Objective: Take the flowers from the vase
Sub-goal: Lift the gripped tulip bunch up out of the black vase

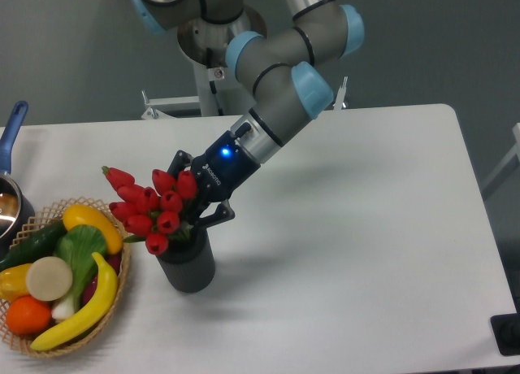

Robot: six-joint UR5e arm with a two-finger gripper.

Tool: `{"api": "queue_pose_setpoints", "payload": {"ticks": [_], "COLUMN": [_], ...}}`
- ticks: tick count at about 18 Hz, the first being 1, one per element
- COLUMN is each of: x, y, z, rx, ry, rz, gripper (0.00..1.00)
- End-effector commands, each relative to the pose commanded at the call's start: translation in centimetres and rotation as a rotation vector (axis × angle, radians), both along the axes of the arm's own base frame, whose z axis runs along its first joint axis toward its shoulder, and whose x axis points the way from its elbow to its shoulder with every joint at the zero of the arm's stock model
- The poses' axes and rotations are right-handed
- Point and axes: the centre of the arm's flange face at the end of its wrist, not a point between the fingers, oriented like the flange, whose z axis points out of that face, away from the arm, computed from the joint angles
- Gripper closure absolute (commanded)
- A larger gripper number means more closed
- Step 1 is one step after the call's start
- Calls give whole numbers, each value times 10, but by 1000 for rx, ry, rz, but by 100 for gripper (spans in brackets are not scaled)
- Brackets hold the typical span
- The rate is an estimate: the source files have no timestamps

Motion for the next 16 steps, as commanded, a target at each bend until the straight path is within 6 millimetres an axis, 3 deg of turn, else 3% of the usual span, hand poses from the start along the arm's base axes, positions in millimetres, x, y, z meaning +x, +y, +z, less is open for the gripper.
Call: {"api": "queue_pose_setpoints", "payload": {"ticks": [4, 11, 16], "x": [-2, 5, 15], "y": [0, -1, -7], "z": [20, 80, 106], "rx": [31, 41, 49], "ry": [-13, -62, -79], "rz": [10, 61, 79], "gripper": [55, 55, 55]}}
